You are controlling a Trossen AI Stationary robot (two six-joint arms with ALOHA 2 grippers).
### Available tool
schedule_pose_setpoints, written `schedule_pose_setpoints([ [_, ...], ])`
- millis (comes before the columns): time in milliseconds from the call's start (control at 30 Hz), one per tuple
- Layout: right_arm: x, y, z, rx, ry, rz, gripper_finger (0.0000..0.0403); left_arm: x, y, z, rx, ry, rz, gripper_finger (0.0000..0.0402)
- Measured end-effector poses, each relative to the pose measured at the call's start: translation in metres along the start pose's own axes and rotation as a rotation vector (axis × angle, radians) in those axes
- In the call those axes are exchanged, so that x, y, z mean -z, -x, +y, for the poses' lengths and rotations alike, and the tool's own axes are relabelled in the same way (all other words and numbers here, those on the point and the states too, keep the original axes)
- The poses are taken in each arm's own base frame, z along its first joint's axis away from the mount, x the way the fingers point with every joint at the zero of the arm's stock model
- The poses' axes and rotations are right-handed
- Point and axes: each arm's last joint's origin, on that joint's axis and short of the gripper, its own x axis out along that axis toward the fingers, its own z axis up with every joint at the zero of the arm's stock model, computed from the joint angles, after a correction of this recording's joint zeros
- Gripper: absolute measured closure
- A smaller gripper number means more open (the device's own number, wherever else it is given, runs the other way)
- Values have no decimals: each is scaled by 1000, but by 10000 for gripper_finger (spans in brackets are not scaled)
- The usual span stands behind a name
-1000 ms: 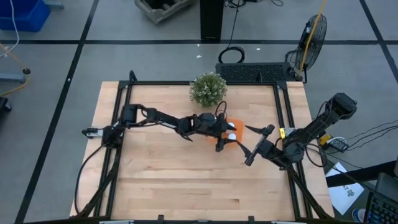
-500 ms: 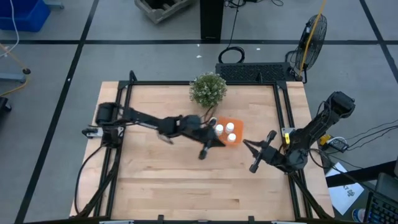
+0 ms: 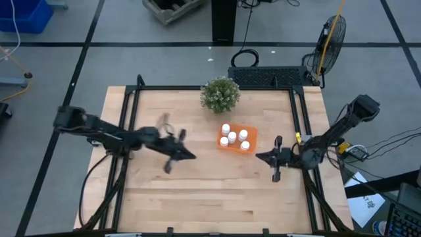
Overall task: Pick and place pill bottles into a basket
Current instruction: Return to Home Position
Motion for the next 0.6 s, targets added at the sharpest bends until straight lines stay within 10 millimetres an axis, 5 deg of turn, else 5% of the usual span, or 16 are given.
schedule_pose_setpoints([
  [333,-12,18,-43,-27,-4,-38,403,22,90,-13,-86,-10,-184,394],
  [600,-12,39,-66,-42,-32,-27,403,31,109,-6,-168,59,-43,391],
])
